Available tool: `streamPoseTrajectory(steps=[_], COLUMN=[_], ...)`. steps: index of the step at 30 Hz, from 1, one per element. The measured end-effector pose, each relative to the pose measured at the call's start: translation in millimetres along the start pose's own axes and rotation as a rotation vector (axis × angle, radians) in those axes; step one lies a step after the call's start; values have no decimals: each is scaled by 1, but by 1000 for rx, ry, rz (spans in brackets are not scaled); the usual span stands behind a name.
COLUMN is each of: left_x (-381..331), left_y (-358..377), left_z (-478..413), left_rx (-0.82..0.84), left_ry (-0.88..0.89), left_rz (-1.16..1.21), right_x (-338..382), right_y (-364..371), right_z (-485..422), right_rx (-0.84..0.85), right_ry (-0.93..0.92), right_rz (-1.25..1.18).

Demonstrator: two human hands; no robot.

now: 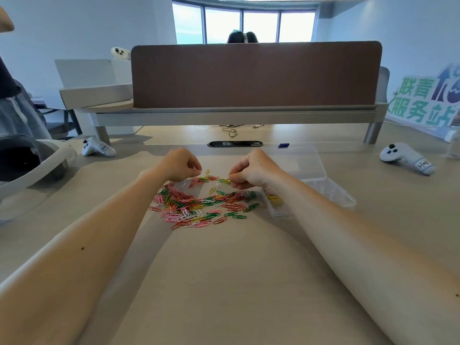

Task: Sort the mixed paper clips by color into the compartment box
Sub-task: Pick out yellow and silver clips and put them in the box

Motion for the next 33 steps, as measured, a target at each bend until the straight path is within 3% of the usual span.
streamPoseTrajectory(steps=[11, 20, 33], left_x=[7, 14, 10], left_y=[29, 16, 41], left_z=[-25, -36, -51], left_rx=[263, 126, 267], left_ry=[-39, -143, -295], left_rz=[-61, 175, 101], right_x=[-2, -3, -8], right_y=[-12, -7, -8], right_z=[0, -3, -3], right_rx=[12, 23, 21], right_ry=[-10, -7, 1], right_rz=[32, 50, 47])
Point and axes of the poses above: each hand's wrist, its own z-axis away from the middle knuckle, its own y-axis out of the palm, x = y × z, the point moved 10 cm from there along -z, towards the middle knuckle, and after that the axes turned 4 degrees about -z, right-handed, at the moved point
